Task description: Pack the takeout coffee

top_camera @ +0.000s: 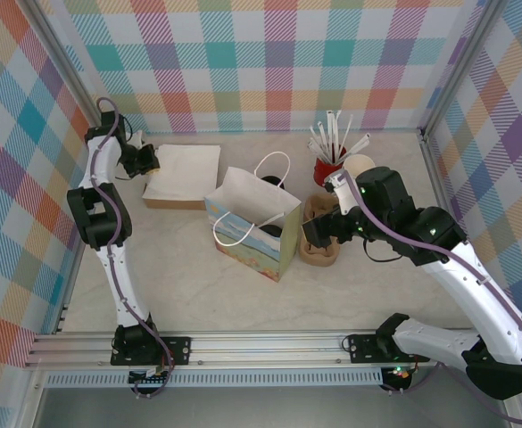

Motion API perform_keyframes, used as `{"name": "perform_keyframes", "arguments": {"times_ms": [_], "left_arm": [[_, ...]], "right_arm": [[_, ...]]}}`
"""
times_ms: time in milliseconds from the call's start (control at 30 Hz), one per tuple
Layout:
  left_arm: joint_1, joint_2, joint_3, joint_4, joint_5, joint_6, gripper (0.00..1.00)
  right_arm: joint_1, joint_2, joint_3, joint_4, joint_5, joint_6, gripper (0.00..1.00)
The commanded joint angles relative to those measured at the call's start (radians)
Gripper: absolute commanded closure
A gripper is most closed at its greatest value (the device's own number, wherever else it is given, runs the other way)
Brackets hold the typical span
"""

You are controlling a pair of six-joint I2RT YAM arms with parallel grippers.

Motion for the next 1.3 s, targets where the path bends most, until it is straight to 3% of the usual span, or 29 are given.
{"name": "perform_keyframes", "arguments": {"times_ms": [0, 267, 500, 833, 1033, 1267], "left_arm": [[0.006, -0.131, 0.007, 0.011, 0.070, 0.019, 1.00], [0.003, -0.339, -0.072, 0.132, 0.225, 0.035, 1.00], [-0.053, -0.548, -0.119, 0.156, 0.353, 0.105, 1.00], [-0.187, -0.835, -0.158, 0.121, 0.554, 0.206, 1.00], [-0.314, -0.999, -0.226, 0.167, 0.602, 0.264, 1.00], [-0.425, -1.047, -0.234, 0.190, 0.660, 0.276, 1.00]], "right_arm": [[-0.005, -0.004, -0.002, 0.028, 0.009, 0.006, 0.07], [-0.005, -0.005, 0.004, 0.065, 0.003, -0.009, 0.06], [-0.005, 0.012, 0.028, 0.146, -0.032, -0.092, 0.05], [-0.005, 0.071, 0.158, 0.270, -0.285, -0.335, 0.00], [0.005, 0.184, 0.316, 0.298, -0.454, -0.340, 0.00], [0.064, 0.337, 0.473, 0.307, -0.508, -0.370, 0.00]]}}
